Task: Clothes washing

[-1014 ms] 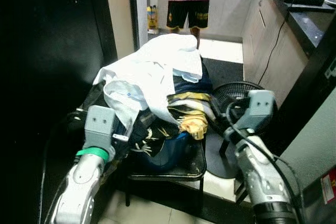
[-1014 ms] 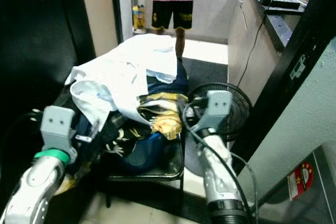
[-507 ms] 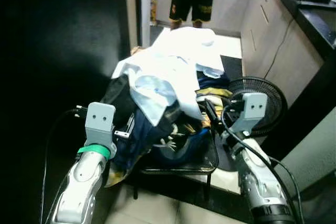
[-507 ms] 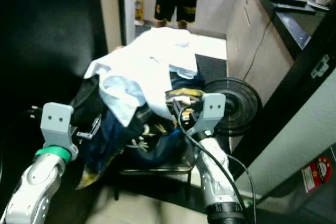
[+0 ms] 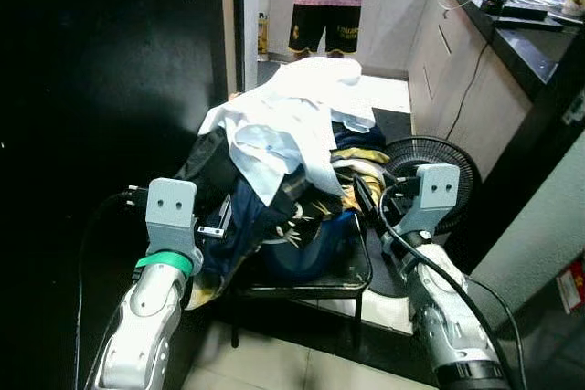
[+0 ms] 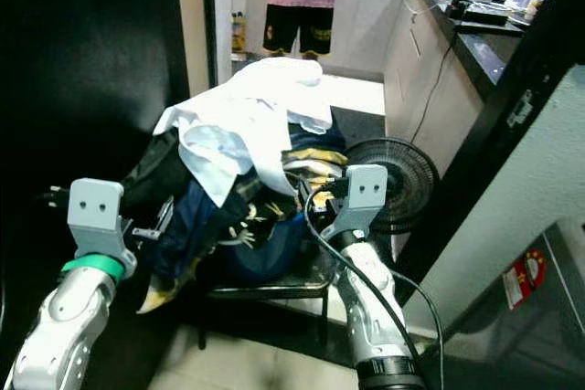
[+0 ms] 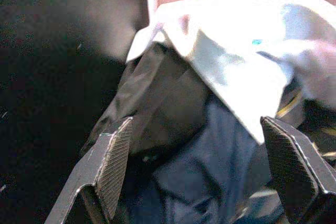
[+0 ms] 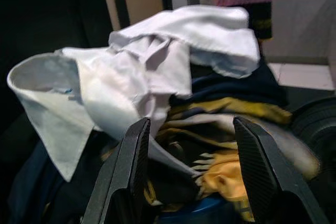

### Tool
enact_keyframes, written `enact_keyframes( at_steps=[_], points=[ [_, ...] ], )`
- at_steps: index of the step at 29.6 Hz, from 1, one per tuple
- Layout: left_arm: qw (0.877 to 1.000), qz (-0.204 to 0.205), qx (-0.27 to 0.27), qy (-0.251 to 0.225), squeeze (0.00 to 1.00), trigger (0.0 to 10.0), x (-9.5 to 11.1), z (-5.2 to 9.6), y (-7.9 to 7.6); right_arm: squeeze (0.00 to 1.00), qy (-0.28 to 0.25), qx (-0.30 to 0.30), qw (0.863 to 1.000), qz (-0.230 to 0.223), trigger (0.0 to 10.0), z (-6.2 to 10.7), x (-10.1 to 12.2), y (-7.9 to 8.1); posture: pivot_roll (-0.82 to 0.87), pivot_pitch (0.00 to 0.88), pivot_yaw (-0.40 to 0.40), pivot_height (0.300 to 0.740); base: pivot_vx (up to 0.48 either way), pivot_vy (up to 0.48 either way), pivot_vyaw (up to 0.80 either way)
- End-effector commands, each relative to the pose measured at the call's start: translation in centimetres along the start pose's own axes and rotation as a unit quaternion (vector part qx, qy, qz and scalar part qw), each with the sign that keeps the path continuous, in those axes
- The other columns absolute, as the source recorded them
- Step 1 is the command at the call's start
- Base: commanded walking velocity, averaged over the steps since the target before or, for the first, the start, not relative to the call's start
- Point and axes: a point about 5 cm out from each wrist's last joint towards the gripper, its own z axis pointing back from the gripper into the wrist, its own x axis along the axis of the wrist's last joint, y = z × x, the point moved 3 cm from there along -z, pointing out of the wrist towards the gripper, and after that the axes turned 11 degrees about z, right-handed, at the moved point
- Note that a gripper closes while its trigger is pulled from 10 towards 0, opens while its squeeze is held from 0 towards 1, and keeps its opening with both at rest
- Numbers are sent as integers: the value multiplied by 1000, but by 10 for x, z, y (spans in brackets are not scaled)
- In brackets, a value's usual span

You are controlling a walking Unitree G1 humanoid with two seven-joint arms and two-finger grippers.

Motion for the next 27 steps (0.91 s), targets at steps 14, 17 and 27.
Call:
enact_keyframes(
  at_steps=[14,17,27],
  points=[
    [1000,10,-6,-7,0,10000,2,-1,-4,0,1,3,1000,28,10000,0,3,-4,4,44,1,740,0,0,0],
    [1000,11,-9,-12,0,10000,3,-1,-6,0,1,11,999,33,10000,0,2,-2,3,37,-4,740,343,0,0],
    [1000,11,-7,-10,0,10000,2,-1,-7,0,6,29,998,55,10000,-1,1,3,5,44,-12,740,384,0,80]
  ],
)
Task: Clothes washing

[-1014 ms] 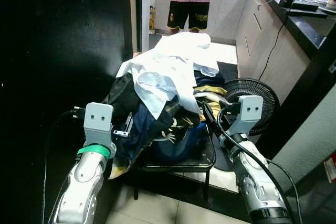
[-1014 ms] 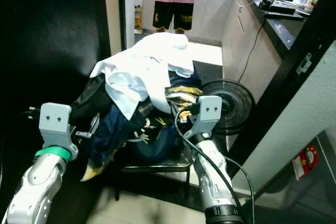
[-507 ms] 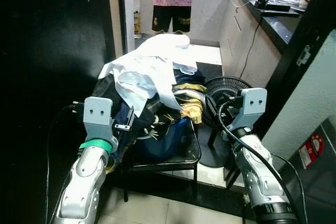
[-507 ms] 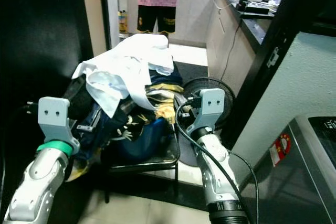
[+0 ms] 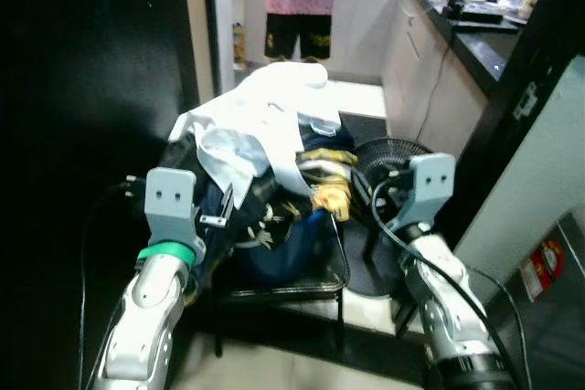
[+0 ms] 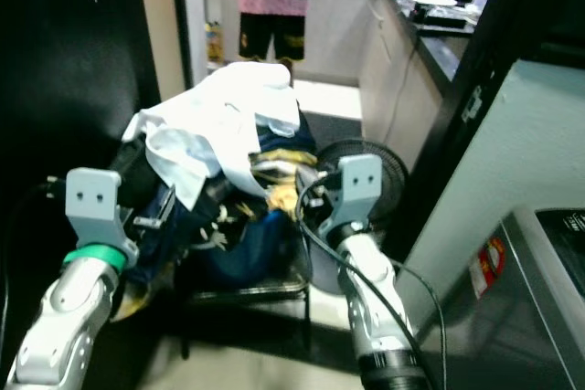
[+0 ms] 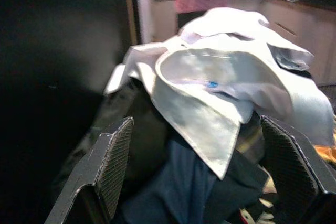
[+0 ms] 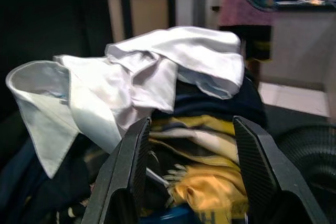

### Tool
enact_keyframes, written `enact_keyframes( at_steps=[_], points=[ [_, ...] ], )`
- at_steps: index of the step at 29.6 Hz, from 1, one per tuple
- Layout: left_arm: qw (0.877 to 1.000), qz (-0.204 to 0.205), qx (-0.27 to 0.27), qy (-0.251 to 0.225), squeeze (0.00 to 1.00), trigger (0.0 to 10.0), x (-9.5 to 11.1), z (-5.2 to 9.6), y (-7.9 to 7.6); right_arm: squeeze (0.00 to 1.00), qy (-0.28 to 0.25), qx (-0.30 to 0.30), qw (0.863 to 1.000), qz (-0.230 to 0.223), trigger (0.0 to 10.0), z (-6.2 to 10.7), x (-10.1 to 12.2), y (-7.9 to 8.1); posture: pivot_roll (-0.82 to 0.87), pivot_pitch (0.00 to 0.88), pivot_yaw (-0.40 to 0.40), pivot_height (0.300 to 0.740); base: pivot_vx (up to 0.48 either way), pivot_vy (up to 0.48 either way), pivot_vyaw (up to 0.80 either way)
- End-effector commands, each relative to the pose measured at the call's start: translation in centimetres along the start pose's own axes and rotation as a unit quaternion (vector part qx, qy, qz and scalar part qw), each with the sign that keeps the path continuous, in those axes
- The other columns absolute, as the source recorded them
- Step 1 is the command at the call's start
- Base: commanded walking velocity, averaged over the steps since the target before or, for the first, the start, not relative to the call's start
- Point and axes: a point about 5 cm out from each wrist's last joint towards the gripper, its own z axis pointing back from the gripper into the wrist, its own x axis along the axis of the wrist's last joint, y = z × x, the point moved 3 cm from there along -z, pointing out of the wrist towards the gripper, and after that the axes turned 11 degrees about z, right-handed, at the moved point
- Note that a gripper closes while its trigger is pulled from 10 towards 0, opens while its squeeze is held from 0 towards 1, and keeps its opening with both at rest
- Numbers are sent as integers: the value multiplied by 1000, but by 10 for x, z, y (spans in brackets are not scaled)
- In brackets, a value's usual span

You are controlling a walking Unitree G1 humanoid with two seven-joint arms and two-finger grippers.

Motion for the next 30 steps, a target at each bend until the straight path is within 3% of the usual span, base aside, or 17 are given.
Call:
enact_keyframes(
  at_steps=[1,4,18,22,30],
  points=[
    [1000,1,0,6,0,10000,-3,1,-1,0,7,3,1000,10,10000,1,-3,0,5,44,-12,740,398,0,800],
    [1000,0,2,6,0,10000,-3,0,0,0,1,-2,1000,8,10000,0,-2,-1,6,47,-13,740,395,0,800],
    [1000,1,1,6,0,10000,-3,-1,0,0,8,-8,1000,-5,10000,2,-3,-4,0,59,-12,740,396,0,0],
    [1000,1,1,7,0,10000,-4,-1,-1,0,8,-6,1000,1,10000,3,-3,-4,-2,61,-14,740,389,0,-800],
    [1000,8,2,8,0,10000,-4,-2,0,0,0,-5,1000,8,10000,0,3,-3,-6,60,-17,740,324,0,0]
  ],
)
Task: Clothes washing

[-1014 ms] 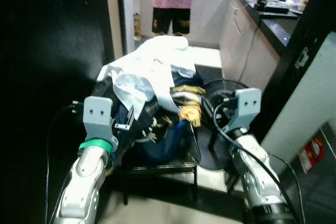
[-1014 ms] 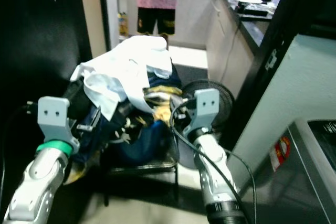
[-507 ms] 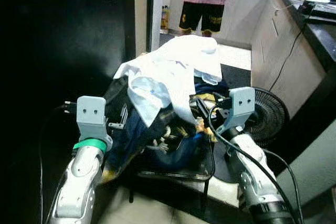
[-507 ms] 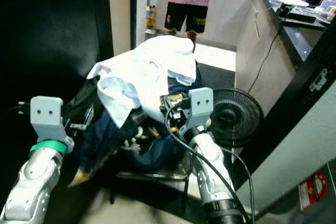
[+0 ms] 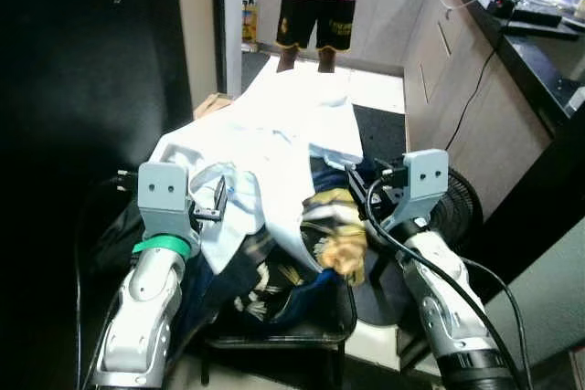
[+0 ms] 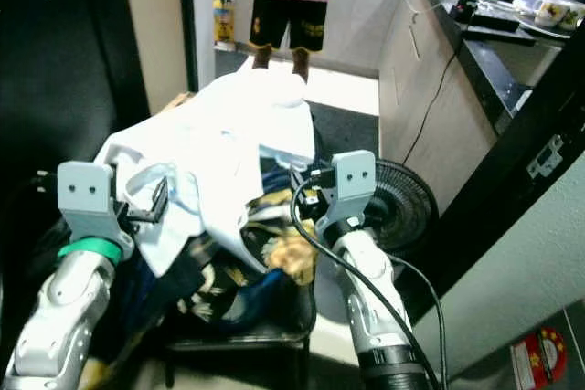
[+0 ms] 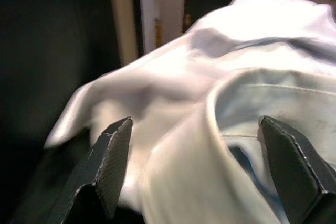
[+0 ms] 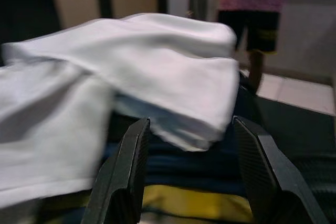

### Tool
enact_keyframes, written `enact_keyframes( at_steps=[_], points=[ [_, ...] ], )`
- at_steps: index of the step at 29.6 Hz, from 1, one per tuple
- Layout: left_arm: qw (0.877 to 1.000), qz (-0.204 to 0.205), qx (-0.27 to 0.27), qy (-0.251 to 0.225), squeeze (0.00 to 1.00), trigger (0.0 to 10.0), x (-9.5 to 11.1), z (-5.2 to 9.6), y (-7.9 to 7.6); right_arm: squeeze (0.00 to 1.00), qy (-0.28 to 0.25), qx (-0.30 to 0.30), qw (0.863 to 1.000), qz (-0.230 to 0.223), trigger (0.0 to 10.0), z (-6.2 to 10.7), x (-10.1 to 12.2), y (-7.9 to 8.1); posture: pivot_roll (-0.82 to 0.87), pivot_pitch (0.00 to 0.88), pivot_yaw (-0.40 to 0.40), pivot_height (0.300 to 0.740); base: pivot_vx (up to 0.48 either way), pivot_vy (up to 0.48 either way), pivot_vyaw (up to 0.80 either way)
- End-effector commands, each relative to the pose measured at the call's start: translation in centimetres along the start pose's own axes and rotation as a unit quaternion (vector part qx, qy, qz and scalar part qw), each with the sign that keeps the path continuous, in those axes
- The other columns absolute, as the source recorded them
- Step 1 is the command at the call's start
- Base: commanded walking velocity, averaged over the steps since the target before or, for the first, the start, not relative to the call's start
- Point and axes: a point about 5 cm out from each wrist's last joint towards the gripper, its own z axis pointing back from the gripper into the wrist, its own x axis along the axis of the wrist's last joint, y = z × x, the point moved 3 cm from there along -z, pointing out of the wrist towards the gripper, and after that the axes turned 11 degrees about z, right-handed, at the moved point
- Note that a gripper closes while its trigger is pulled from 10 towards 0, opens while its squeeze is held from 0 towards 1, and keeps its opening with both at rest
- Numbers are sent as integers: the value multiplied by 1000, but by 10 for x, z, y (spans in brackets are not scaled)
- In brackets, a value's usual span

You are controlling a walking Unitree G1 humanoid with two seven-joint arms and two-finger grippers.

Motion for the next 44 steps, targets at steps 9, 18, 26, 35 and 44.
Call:
enact_keyframes(
  at_steps=[9,18,26,35,44],
  points=[
    [1000,13,-15,5,0,10000,-3,1,-2,0,-7,-1,1000,12,10000,-6,7,-3,0,57,-19,740,0,0,0],
    [986,110,-121,-27,0,10000,23,-8,-33,0,-1,-1,1000,19,10000,-8,4,-6,-4,55,-18,740,0,0,0],
    [953,147,-265,-4,0,10000,35,8,-70,0,2,-1,1000,25,10000,-9,4,-8,-5,55,-20,740,0,0,0],
    [996,25,-67,46,0,10000,10,-32,-32,0,16,15,999,35,10000,-18,1,-4,-8,59,-25,740,0,0,0],
    [995,54,41,76,0,10000,18,-47,9,0,18,34,999,38,10000,-26,4,1,-18,70,-22,740,0,0,0]
  ],
)
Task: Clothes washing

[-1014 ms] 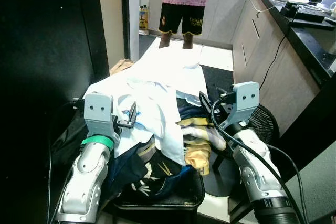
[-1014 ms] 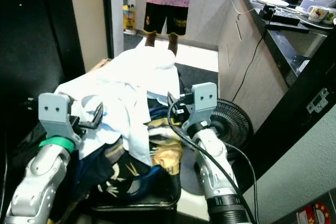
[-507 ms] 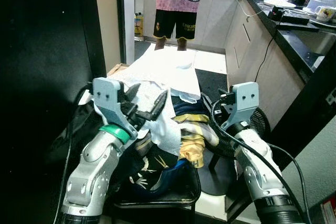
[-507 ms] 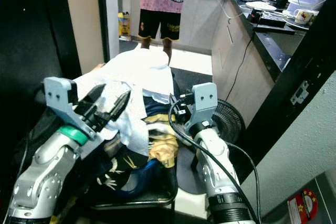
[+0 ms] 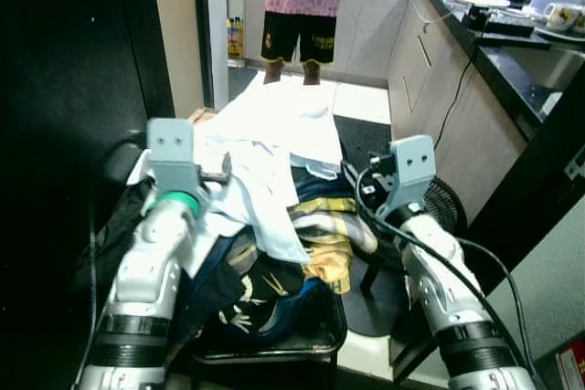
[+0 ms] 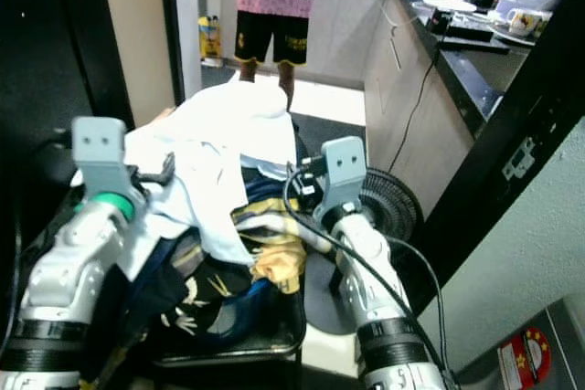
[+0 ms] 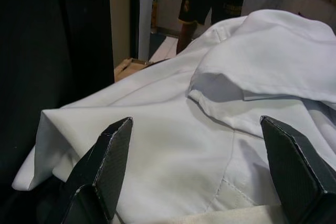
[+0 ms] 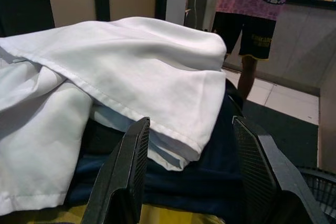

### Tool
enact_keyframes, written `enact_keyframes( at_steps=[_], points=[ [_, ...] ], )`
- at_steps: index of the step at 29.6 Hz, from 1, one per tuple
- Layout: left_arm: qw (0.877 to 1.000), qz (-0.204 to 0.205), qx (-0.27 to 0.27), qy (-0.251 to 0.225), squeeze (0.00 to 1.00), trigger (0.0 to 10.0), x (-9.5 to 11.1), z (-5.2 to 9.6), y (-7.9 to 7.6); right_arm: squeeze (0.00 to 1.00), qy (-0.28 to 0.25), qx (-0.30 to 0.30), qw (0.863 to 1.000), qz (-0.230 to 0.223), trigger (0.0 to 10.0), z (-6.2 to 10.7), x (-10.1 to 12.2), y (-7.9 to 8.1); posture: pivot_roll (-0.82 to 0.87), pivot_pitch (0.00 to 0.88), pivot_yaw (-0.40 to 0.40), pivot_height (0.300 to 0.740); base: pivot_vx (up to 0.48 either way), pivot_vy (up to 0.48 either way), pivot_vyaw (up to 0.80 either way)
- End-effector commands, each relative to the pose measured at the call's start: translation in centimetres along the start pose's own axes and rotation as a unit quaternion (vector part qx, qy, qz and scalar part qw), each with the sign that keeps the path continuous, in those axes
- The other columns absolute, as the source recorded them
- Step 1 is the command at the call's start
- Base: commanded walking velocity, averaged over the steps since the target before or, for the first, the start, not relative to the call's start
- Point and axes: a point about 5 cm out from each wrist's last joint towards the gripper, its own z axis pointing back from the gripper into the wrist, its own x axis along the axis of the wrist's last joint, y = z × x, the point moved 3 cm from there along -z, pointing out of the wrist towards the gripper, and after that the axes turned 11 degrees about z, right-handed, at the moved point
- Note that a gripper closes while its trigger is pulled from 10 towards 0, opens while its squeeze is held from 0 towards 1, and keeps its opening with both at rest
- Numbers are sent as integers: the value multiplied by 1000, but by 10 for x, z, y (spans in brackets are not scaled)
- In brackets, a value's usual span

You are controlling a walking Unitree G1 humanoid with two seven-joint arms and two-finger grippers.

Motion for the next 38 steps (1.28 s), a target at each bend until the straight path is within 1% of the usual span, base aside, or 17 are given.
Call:
enact_keyframes(
  at_steps=[1,2,4,8,10,11,12,14,16,19,20,22,23,24,28,37,38],
  points=[
    [999,0,2,32,0,10000,-7,3,3,0,12,4,1000,2,10000,0,-4,0,-17,71,-24,740,0,0,0],
    [999,0,2,32,0,10000,-7,3,3,0,12,4,1000,2,10000,0,-4,0,-17,71,-24,740,0,0,0],
    [998,-17,9,56,0,10000,-17,6,8,0,14,9,1000,1,10000,0,-5,2,-15,72,-27,740,0,0,0],
    [996,-31,9,79,0,10000,-27,9,11,0,15,12,1000,1,10000,0,-6,3,-14,72,-27,740,0,0,0],
    [996,-31,9,79,0,10000,-27,9,11,0,15,12,1000,1,10000,0,-6,3,-14,72,-27,740,0,0,0],
    [991,-42,22,127,0,10000,-44,12,21,0,15,14,1000,1,10000,0,-7,5,-11,69,-27,740,0,0,0],
    [991,-42,22,127,0,10000,-44,12,21,0,15,14,1000,1,10000,0,-7,5,-11,69,-27,740,0,0,0],
    [985,-43,27,163,0,10000,-56,15,25,0,15,16,1000,1,10000,-1,-7,5,-11,67,-28,740,0,0,0],
    [984,-43,12,172,0,10000,-58,17,21,0,14,17,1000,2,10000,-1,-7,6,-11,67,-27,740,0,0,0],
    [984,-41,0,172,0,10000,-58,18,17,0,14,17,1000,2,10000,-1,-7,5,-10,66,-27,740,0,0,0],
    [985,-39,-9,170,0,10000,-56,18,13,0,14,17,1000,2,10000,-1,-7,5,-10,64,-28,740,0,0,0],
    [985,-39,-9,170,0,10000,-56,18,13,0,14,17,1000,2,10000,-1,-7,5,-10,64,-28,740,0,0,0],
    [985,-36,-19,166,0,3098,-54,19,9,0,14,17,1000,3,10000,-1,-7,5,-10,61,-27,740,0,0,0],
    [986,-31,-29,162,0,0,-53,19,6,0,14,16,1000,3,10000,-1,-7,5,-11,59,-26,740,0,0,0],
    [988,-21,-40,150,0,0,-49,19,2,0,13,15,1000,5,10000,-1,-7,4,-12,53,-26,740,0,0,0],
    [989,-14,-43,140,0,0,-44,19,2,0,12,14,1000,7,10000,0,-7,4,-12,53,-26,740,0,0,0],
    [990,-16,-46,132,0,0,-41,19,1,0,12,14,1000,7,10000,0,-7,4,-10,56,-27,740,0,0,0]
  ],
)
